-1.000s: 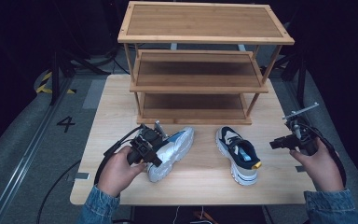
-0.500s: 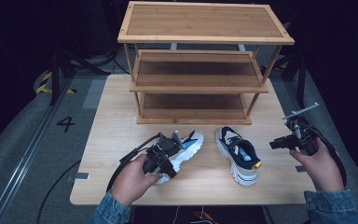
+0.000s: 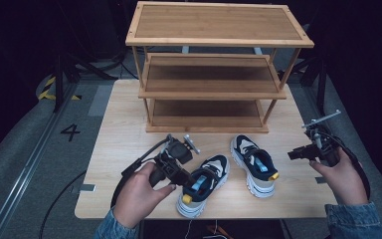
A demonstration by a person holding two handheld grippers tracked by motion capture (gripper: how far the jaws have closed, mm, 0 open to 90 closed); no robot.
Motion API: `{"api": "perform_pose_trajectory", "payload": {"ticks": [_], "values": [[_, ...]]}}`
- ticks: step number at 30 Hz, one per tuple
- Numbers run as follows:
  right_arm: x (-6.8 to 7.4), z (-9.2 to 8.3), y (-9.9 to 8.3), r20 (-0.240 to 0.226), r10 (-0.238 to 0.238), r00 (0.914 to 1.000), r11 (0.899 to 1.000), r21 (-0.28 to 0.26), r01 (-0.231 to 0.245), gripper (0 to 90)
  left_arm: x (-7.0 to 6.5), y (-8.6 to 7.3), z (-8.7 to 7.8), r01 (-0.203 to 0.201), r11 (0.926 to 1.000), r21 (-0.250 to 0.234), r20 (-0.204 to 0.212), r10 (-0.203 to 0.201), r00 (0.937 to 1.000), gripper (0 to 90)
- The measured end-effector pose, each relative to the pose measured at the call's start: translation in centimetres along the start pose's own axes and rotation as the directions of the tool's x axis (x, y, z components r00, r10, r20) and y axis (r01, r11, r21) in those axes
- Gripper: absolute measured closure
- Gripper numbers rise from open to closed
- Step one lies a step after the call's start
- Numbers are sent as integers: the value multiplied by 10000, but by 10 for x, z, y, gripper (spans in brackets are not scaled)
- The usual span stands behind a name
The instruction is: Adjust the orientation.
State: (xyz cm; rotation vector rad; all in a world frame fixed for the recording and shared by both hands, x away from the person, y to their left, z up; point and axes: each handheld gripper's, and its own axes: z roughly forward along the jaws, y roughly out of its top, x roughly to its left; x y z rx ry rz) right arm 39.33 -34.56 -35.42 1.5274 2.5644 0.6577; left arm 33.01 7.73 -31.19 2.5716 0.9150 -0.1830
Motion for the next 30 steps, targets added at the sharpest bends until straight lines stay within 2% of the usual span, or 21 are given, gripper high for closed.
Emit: {"api": "perform_pose_trajectory", "payload": {"ticks": [1,3,4,6,9,10,11,13,14,15,16,17,18,19,20,24,27,30], "values": [[1,0,0,-7,11,10000,10000,9,-11,651,6,0,1,219,9998,34,-127,-219,9997,638],[1,0,-1,14,-96,10000,10000,17,96,645,15,2,7,548,9985,69,-359,-545,9979,572],[0,0,-1,42,-62,10000,10000,2,62,640,18,4,11,584,9983,59,-527,-580,9969,527],[-1,-1,-3,30,17,10000,10000,-8,-17,634,21,7,19,645,9978,177,-545,-634,9965,469],[-2,-1,-5,65,57,10000,10000,7,-57,626,25,13,35,478,9987,189,-634,-465,9969,388],[-3,-1,-6,59,133,9999,9999,-10,-133,624,23,14,38,535,9982,281,-704,-514,9962,384],[-3,-1,-7,69,129,9999,9999,6,-129,623,23,16,43,427,9987,280,-713,-406,9966,385],[-3,0,-9,78,151,9999,9999,15,-151,619,19,23,58,164,9981,586,-940,-109,9955,385],[-3,0,-9,90,180,9998,9998,14,-180,618,19,23,58,164,9981,586,-940,-109,9955,388],[-3,0,-9,90,180,9998,9998,14,-180,618,19,25,65,37,9971,767,-1104,48,9939,388],[-3,-1,-11,117,201,9997,9998,21,-201,616,18,29,73,237,9941,1055,-1167,-113,9931,480],[-3,-1,-11,117,201,9997,9998,21,-201,616,18,29,73,237,9941,1055,-1167,-113,9931,541],[-3,-1,-12,104,208,9997,9998,12,-208,615,20,31,77,256,9926,1187,-1114,-123,9937,541],[-4,-1,-13,150,149,9998,9999,41,-150,615,20,32,79,350,9919,1224,-1336,-184,9909,633],[-4,-1,-14,130,201,9997,9998,23,-201,612,21,32,79,423,9916,1223,-1238,-271,9919,677],[-5,1,-14,150,151,9998,9998,99,-153,612,20,31,75,251,9935,1110,-1531,-79,9882,729],[-4,2,-13,145,144,9998,9998,134,-146,614,25,30,70,365,9950,934,-1676,-204,9856,751],[-3,2,-14,156,102,9998,9998,141,-104,613,33,28,64,703,9951,703,-1831,-564,9815,756]]}}
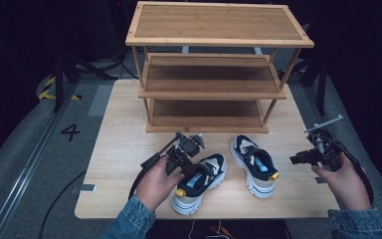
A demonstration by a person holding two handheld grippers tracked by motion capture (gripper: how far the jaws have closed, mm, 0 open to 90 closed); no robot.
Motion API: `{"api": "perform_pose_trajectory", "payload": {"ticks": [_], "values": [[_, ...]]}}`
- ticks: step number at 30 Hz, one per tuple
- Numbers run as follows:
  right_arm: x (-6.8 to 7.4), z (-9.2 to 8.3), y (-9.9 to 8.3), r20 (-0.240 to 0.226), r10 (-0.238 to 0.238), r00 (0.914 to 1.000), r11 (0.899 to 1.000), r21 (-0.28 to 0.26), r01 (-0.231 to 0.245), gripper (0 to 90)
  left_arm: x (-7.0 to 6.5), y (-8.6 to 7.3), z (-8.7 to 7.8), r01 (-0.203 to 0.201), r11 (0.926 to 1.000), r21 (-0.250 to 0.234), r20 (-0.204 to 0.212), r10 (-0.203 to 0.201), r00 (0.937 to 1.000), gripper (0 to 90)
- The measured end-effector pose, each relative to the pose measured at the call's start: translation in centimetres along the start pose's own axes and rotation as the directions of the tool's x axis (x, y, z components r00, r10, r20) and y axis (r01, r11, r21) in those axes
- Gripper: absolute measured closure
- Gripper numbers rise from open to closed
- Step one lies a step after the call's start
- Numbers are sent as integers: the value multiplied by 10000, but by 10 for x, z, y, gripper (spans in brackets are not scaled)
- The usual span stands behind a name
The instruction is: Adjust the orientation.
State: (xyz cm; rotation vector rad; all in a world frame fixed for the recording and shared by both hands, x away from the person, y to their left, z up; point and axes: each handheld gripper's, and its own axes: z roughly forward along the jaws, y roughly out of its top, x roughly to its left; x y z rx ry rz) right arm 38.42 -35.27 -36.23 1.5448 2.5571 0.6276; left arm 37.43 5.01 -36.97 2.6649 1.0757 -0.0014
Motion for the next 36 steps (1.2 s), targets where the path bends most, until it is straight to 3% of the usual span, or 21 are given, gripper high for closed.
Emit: {"api": "perform_pose_trajectory", "payload": {"ticks": [4,9,13,16,17,18,19,23,26,28,30,34,36], "values": [[0,1,-2,4,48,10000,10000,31,-48,616,18,-2,-5,390,9988,-279,-295,-398,9988,755],[-1,3,-3,1,97,10000,9999,111,-97,615,52,-3,-5,1261,9895,-711,-459,-1295,9905,750],[0,6,-3,3,71,10000,9997,218,-71,616,60,-2,1,1459,9858,-829,-528,-1506,9872,736],[1,7,-2,17,18,10000,9996,267,-18,616,61,-3,0,1659,9813,-976,-158,-1682,9856,659],[1,7,-2,17,18,10000,9996,267,-18,616,64,-5,-2,1754,9783,-1105,133,-1750,9845,659],[1,7,-2,19,25,10000,9997,225,-25,615,66,-8,-7,1878,9752,-1171,448,-1837,9820,600],[1,7,-2,19,25,10000,9997,225,-25,615,67,-10,-12,1908,9749,-1145,516,-1860,9812,600],[1,4,-1,1,-15,10000,9999,151,15,614,68,-26,-30,1954,9718,-1317,230,-1941,9807,588],[0,4,1,-34,-32,10000,9999,127,33,614,72,-38,-36,2280,9682,-1033,60,-2286,9735,619],[0,5,4,-81,-48,10000,9999,126,50,613,78,-44,-29,2475,9668,-640,-136,-2488,9684,678],[1,6,6,-128,-113,9999,9998,137,115,613,81,-47,-17,2638,9643,-229,-61,-2640,9645,708],[5,11,13,-196,-292,9994,9994,198,296,613,81,-45,-1,2381,9708,292,272,-2389,9707,734],[6,11,14,-230,-352,9991,9992,203,357,612,75,-43,3,2041,9779,455,218,-2053,9785,765]]}}
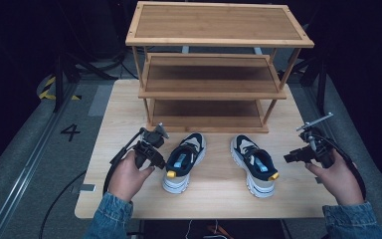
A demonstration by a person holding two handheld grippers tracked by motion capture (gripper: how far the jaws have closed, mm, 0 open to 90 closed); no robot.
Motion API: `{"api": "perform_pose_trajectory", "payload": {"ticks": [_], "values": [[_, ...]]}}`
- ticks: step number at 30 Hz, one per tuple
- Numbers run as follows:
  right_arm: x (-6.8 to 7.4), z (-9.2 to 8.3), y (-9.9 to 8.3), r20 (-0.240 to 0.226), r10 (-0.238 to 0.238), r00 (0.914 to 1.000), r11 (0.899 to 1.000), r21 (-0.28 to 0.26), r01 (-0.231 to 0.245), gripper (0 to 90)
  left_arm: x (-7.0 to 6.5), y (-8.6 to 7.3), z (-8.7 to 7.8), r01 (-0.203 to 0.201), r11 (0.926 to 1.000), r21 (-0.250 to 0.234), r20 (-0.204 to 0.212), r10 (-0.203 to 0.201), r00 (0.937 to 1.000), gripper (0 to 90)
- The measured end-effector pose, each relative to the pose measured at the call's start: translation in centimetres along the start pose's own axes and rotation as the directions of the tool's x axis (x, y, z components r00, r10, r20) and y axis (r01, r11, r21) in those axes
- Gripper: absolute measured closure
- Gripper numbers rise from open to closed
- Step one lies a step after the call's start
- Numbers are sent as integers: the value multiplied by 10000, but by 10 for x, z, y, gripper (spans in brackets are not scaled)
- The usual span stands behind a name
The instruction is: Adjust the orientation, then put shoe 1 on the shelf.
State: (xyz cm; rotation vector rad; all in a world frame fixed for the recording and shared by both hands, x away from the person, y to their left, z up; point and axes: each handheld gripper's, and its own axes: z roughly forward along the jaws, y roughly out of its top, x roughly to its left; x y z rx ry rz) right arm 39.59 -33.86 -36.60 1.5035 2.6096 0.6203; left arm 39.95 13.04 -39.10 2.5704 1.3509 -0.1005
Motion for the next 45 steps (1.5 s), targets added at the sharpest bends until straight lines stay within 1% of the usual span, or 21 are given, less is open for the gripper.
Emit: {"api": "perform_pose_trajectory", "payload": {"ticks": [1,3,5,8,10,12,16,17,19,23,25,28,31,35,36,37,38,39,41,44,45], "values": [[0,0,0,-17,36,10000,10000,-20,-36,612,-2,0,0,16,10000,-27,-24,-16,10000,765],[-1,-1,0,-10,8,10000,10000,-58,-8,612,-4,0,0,-151,9999,39,275,149,9995,764],[0,-2,0,-49,63,10000,9999,-92,-63,612,-9,1,2,-291,9996,66,401,288,9988,758],[-1,-1,0,-50,21,10000,10000,-69,-22,610,-17,3,3,-526,9986,65,287,524,9982,752],[-1,-1,-1,-35,42,10000,10000,-33,-42,608,-30,8,7,-913,9958,38,262,912,9955,749],[0,-1,-2,-43,79,10000,9999,-64,-79,606,-32,9,7,-1017,9948,37,291,1015,9944,746],[-2,-3,-6,9,85,10000,9999,-132,-85,600,-48,18,12,-1582,9873,154,357,1576,9869,709],[-2,-3,-6,-16,164,9999,9998,-129,-164,600,-48,18,12,-1582,9873,154,357,1576,9869,696],[-2,-3,-7,8,128,9999,9999,-103,-128,597,-50,19,13,-1594,9870,198,57,1593,9872,679],[-4,-5,-9,54,121,9999,9998,-170,-120,584,-45,16,2,-1175,9931,-36,240,1176,9928,536],[-5,-6,-10,113,154,9998,9997,-211,-152,578,-46,15,-7,-1115,9936,-163,137,1117,9936,448],[-5,-5,-9,132,138,9998,9997,-208,-135,578,-52,12,-19,-1587,9854,-619,-120,1583,9873,426],[-3,-4,-9,93,154,9998,9997,-192,-152,575,-62,10,-29,-2059,9735,-997,-318,2037,9785,421],[-2,-4,-8,86,96,9999,9998,-182,-94,574,-78,10,-36,-2961,9471,-1239,-381,2936,9552,374],[-2,-3,-8,78,91,9999,9999,-144,-90,574,-82,10,-37,-3070,9432,-1274,-451,3037,9517,362],[-2,-2,-8,83,61,9999,9999,-114,-60,574,-85,12,-37,-3080,9413,-1380,-482,3043,9514,351],[-1,-2,-8,72,123,9999,9999,-91,-122,574,-87,13,-37,-3027,9426,-1409,-562,2976,9530,336],[-1,-2,-8,87,97,9999,9999,-79,-96,572,-89,14,-37,-2907,9468,-1382,-516,2862,9568,361],[-1,-3,-8,48,108,9999,9999,-115,-107,572,-95,16,-34,-3129,9407,-1311,-416,3101,9498,355],[-1,-3,-9,100,66,9999,9999,-125,-65,571,-100,17,-33,-3220,9381,-1271,-472,3186,9467,304],[-1,-3,-9,100,66,9999,9999,-125,-65,571,-102,17,-32,-3329,9345,-1260,-474,3295,9430,304]]}}
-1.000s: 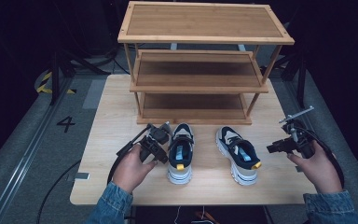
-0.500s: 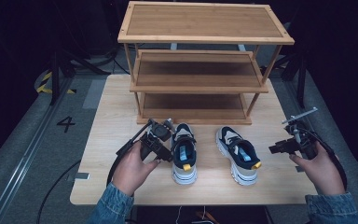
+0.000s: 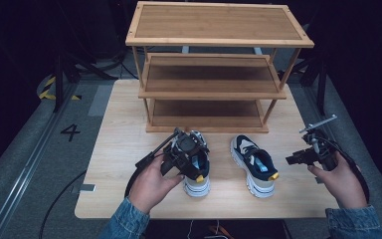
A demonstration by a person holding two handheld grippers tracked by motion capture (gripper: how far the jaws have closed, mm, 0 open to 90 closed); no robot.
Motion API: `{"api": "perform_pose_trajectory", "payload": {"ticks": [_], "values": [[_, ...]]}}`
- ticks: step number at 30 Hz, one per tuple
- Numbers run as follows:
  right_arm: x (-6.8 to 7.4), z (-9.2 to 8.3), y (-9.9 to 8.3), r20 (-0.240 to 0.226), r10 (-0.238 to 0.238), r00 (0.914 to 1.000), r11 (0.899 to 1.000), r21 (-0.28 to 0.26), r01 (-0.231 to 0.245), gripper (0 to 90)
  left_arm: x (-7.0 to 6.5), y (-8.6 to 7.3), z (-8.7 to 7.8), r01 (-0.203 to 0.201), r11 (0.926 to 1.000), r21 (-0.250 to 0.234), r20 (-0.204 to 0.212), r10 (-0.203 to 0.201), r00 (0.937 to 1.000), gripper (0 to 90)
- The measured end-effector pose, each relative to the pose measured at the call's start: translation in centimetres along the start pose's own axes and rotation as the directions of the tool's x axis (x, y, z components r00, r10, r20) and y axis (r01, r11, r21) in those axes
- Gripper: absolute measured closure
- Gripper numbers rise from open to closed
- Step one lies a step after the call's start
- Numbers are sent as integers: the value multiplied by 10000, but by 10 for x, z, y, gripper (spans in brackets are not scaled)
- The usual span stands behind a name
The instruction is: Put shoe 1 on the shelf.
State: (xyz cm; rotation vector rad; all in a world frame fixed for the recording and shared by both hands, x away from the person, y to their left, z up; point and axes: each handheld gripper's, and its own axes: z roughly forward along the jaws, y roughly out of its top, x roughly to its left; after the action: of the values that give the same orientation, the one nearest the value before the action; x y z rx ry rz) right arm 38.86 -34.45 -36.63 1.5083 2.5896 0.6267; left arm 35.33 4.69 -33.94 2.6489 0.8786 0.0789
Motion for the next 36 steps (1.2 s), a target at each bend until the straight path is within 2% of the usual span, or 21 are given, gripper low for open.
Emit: {"api": "perform_pose_trajectory", "payload": {"ticks": [2,6,8,15,19,21,25,28,30,31,32,33,34,36], "values": [[0,1,1,-38,102,9999,9999,2,-102,571,-3,1,0,-84,9999,-55,193,85,9998,319],[2,4,1,-40,-41,10000,9999,137,41,569,-6,4,6,-263,9997,-6,580,263,9980,328],[1,5,1,-46,-63,10000,9998,173,63,566,-5,6,13,-289,9992,268,1061,259,9940,373],[0,5,-2,-15,6,10000,9998,176,-5,562,-5,12,35,-425,9947,936,1030,328,9941,361],[1,7,-3,-14,37,10000,9997,230,-37,561,-6,14,51,-625,9859,1553,1032,467,9936,396],[1,7,-4,6,-6,10000,9996,272,6,556,-5,14,54,-619,9856,1571,1086,451,9931,432],[0,6,-7,21,35,10000,9996,262,-36,549,-3,13,56,-859,9857,1449,1037,712,9921,511],[-2,5,-8,42,91,9999,9997,230,-92,550,-3,13,57,-874,9849,1492,1149,706,9909,556],[-3,5,-9,30,104,9999,9996,251,-105,549,-3,14,56,-1258,9813,1460,1418,1051,9843,610],[-3,5,-9,24,100,9999,9996,261,-101,548,-3,14,56,-1258,9813,1460,1418,1051,9843,639],[-2,6,-9,29,115,9999,9995,284,-116,547,-4,14,56,-1588,9773,1399,1471,1381,9794,653],[-2,6,-9,29,115,9999,9995,284,-116,547,-4,14,56,-1588,9773,1399,1471,1381,9794,669],[-3,8,-10,35,118,9999,9994,333,-119,547,-3,15,56,-1910,9722,1355,1571,1693,9730,686],[-3,8,-11,44,124,9999,9992,380,-125,547,-4,15,55,-1933,9716,1363,1611,1708,9721,700]]}}
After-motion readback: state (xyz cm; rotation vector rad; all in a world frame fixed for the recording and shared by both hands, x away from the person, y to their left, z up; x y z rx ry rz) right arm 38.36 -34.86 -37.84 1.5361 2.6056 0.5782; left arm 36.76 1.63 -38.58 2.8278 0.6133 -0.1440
